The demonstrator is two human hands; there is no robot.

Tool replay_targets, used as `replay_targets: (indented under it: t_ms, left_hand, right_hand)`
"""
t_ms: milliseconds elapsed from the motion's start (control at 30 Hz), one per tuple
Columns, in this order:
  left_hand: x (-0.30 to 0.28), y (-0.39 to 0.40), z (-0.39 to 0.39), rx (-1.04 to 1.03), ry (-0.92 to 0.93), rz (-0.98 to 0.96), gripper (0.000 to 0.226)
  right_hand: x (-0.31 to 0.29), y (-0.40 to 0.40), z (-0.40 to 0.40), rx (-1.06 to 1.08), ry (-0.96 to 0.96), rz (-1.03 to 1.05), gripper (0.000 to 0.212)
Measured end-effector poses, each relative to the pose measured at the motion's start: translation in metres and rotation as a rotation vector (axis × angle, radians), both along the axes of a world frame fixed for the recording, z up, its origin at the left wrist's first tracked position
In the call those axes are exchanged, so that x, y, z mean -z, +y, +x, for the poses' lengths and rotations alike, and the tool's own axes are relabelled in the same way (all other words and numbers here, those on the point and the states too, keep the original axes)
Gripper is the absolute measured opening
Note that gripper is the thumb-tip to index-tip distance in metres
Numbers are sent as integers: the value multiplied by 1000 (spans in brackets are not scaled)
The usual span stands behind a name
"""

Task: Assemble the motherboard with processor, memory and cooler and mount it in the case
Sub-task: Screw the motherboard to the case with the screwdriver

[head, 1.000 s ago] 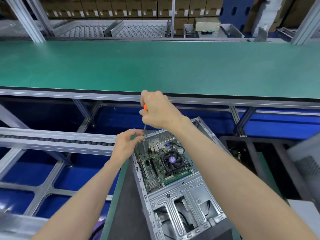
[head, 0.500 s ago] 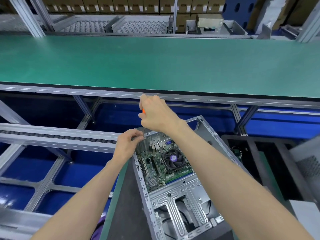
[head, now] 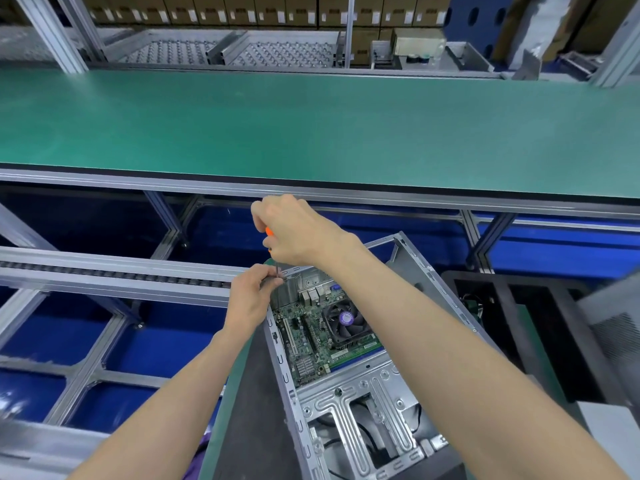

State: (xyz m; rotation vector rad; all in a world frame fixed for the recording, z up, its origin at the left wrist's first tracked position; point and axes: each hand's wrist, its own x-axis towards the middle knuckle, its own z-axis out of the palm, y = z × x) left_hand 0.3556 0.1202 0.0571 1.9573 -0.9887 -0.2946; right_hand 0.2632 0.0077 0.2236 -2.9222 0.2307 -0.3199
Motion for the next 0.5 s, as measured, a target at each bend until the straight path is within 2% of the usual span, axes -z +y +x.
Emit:
replay_targets:
  t_ms: [133,333,500]
  left_hand:
    - [1,2,-5,-58,-64,-11,17]
    - [3,1,-9,-116,-63,-26,7]
    - [6,0,-8,-147,-45,-32,6]
  right_hand:
    - [0,6,6,-42,42,-49,20]
    - [4,13,9,19,-42,-210,19]
    - [-5,16,13,-76,48,-106,20]
